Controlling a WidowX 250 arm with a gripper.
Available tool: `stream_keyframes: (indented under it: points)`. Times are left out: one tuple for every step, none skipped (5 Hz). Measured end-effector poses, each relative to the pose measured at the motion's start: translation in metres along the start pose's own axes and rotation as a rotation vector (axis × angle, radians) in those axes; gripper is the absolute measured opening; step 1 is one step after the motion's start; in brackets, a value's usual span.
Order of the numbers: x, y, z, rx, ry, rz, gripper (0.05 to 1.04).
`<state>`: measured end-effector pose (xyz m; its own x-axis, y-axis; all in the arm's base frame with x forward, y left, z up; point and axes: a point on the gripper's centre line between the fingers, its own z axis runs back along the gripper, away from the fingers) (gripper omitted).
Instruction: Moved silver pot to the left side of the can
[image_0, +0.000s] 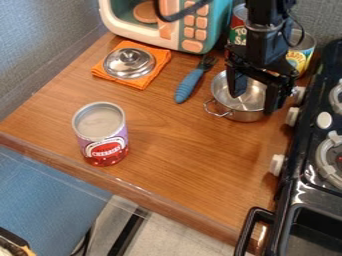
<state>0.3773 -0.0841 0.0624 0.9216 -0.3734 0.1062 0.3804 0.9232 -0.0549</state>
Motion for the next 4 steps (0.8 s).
stream_keyframes:
  points:
    - [0.003,0.006,-0.016,0.021,0.040,-0.010,1.000]
    - [0.003,0.006,-0.030,0.020,0.069,-0.006,0.962]
    - [0.004,-0.003,-0.034,0.021,0.079,-0.035,0.683]
    - [0.005,-0.003,-0.033,0.022,0.075,-0.054,0.378]
